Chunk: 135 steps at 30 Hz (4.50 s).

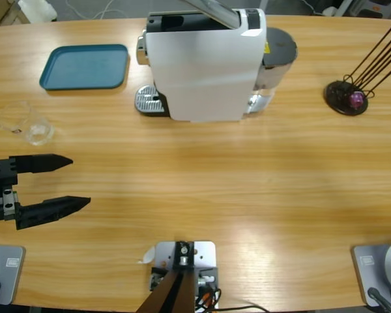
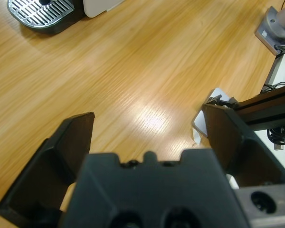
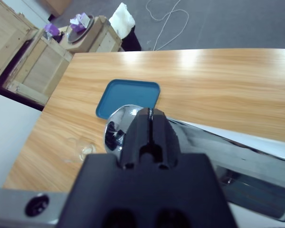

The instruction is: Pour coffee

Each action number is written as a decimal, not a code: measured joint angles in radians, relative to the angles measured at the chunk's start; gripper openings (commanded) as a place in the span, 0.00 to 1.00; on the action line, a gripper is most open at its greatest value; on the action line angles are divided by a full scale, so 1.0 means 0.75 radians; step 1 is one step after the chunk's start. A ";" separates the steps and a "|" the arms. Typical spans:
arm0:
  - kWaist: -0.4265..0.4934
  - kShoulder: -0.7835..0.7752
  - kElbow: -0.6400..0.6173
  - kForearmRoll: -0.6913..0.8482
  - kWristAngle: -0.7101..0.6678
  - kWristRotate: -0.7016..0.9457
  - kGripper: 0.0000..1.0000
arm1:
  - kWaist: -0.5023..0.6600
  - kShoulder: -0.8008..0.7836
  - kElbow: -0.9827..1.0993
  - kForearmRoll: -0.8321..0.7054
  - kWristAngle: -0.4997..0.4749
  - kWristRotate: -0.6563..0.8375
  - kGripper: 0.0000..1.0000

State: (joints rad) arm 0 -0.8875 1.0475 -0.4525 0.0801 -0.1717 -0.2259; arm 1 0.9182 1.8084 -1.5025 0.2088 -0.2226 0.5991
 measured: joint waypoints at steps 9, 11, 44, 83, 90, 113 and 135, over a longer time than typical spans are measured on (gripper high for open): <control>0.000 0.000 0.003 0.000 0.000 0.000 0.99 | 0.007 0.084 -0.012 -0.015 0.000 0.007 0.00; 0.000 0.000 0.003 0.000 0.000 0.000 0.99 | 0.006 0.091 -0.012 -0.021 0.000 0.007 0.00; 0.341 -0.034 -0.169 0.273 0.510 -0.088 1.00 | -0.024 -0.205 0.080 0.275 0.243 -0.677 1.00; 0.595 0.524 -0.276 0.234 0.655 -0.240 1.00 | -0.023 -0.261 0.283 0.312 0.250 -0.635 1.00; 0.581 0.472 -0.295 0.231 0.655 -0.201 1.00 | -0.023 -0.258 0.298 0.287 0.264 -0.632 1.00; 0.624 0.476 -0.248 0.214 0.670 -0.184 1.00 | -0.024 -0.234 0.324 0.260 0.270 -0.632 1.00; 0.675 0.269 -0.190 0.243 0.669 -0.184 0.99 | -0.023 -0.221 0.334 0.229 0.270 -0.614 1.00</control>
State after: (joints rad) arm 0 -0.3816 1.2488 -0.5949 0.2622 0.3304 -0.3638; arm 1 0.9008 1.6423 -1.2519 0.3804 -0.0200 0.1387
